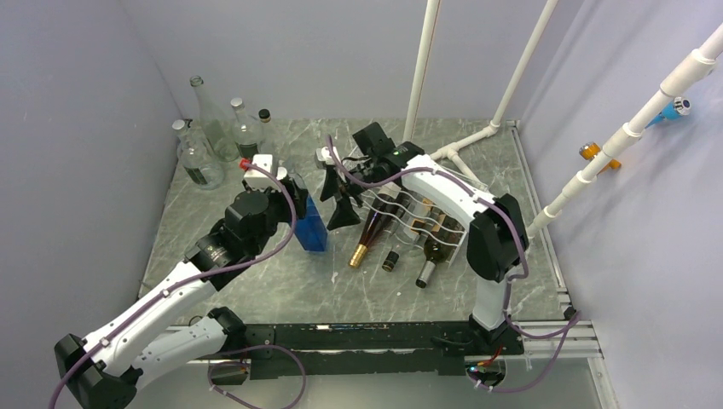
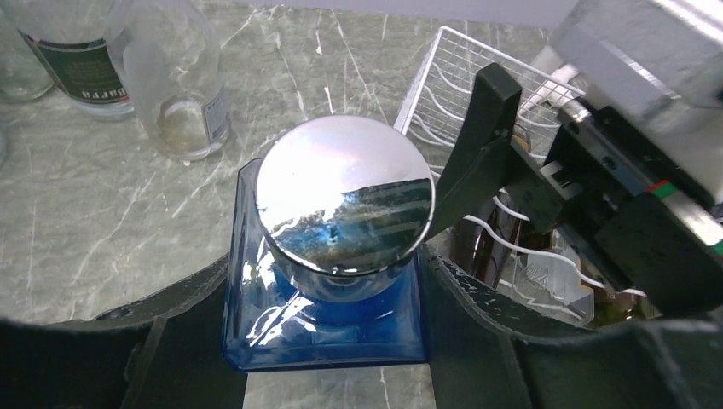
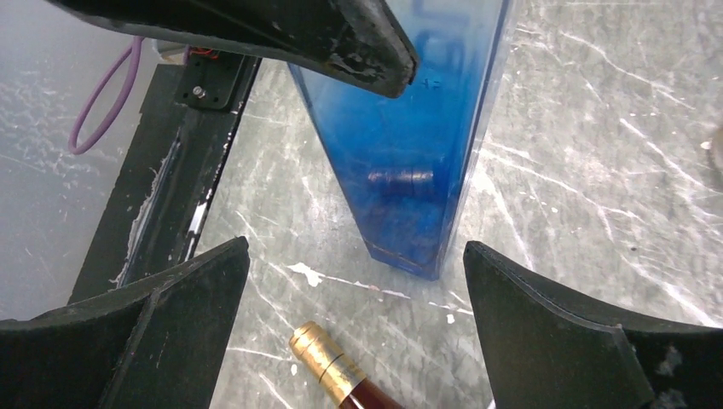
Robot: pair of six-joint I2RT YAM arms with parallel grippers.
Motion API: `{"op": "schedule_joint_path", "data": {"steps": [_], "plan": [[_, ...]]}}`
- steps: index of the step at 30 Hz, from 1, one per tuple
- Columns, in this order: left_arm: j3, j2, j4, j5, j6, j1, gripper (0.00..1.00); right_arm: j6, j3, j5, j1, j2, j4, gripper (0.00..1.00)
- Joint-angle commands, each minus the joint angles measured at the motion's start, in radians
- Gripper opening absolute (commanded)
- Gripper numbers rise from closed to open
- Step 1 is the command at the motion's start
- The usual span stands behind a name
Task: Take the wine bottle off the wine rack
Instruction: Pick up the wine bottle from the wine rack, then place the wine bottle at the center of the board.
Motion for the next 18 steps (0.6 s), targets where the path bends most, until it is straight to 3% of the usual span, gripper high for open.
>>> {"op": "schedule_joint_path", "data": {"steps": [1, 18], "plan": [[0.041, -0.051, 0.234, 0.039, 0.058, 0.002, 0.00, -0.058, -0.012, 0.022, -0.011, -0.104, -0.049, 1.00], [0.100, -0.019, 0.239, 0.228, 0.153, 0.137, 0.00, -0.093, -0.216, -0.001, -0.119, -0.320, -0.030, 1.00]]}}
